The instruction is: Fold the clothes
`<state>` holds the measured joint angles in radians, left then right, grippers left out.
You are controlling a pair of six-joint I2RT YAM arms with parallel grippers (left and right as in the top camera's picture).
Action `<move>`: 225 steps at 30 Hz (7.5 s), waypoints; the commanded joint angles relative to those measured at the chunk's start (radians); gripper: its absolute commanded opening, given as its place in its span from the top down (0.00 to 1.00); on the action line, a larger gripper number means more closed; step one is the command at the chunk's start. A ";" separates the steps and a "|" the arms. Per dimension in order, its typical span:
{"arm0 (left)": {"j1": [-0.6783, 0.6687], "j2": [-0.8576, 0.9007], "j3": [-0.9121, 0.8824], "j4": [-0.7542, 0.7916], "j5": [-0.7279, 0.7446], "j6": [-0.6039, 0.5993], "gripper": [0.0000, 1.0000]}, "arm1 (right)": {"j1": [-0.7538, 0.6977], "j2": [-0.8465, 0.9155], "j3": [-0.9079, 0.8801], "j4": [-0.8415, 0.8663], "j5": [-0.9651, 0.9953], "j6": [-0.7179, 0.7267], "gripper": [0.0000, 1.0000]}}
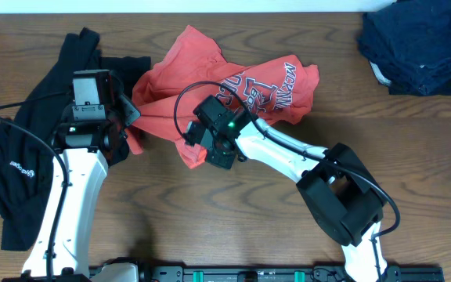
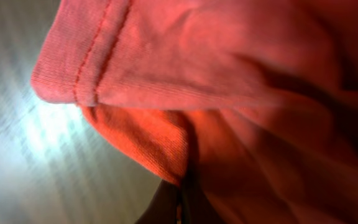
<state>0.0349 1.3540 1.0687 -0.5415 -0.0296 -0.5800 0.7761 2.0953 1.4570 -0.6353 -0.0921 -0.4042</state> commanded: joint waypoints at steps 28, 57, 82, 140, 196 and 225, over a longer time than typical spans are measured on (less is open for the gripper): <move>0.123 -0.173 -0.003 -0.005 0.119 0.010 0.94 | -0.650 -0.525 0.031 -0.397 -0.115 0.360 0.99; -0.084 0.105 -0.037 -0.223 0.150 0.169 0.90 | -0.652 -0.479 -0.136 -0.391 -0.159 0.382 0.50; -0.281 0.486 -0.036 -0.045 0.054 0.273 0.60 | -0.652 -0.479 -0.136 -0.330 -0.159 0.381 0.39; 0.010 -0.092 0.171 -0.335 0.037 0.164 0.94 | -0.662 -0.448 -0.250 0.180 -0.147 0.356 0.99; 0.009 0.073 0.104 -0.432 0.089 0.089 0.94 | -0.454 -0.395 -0.449 -0.224 -0.378 0.141 0.39; -0.001 -0.129 0.209 -0.267 0.036 0.190 0.94 | -0.595 -0.516 -0.015 -0.372 -0.208 0.264 0.99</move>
<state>0.0357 1.3041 1.2194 -0.8303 0.0471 -0.4160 0.2207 1.6451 1.3430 -0.9947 -0.4019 -0.2111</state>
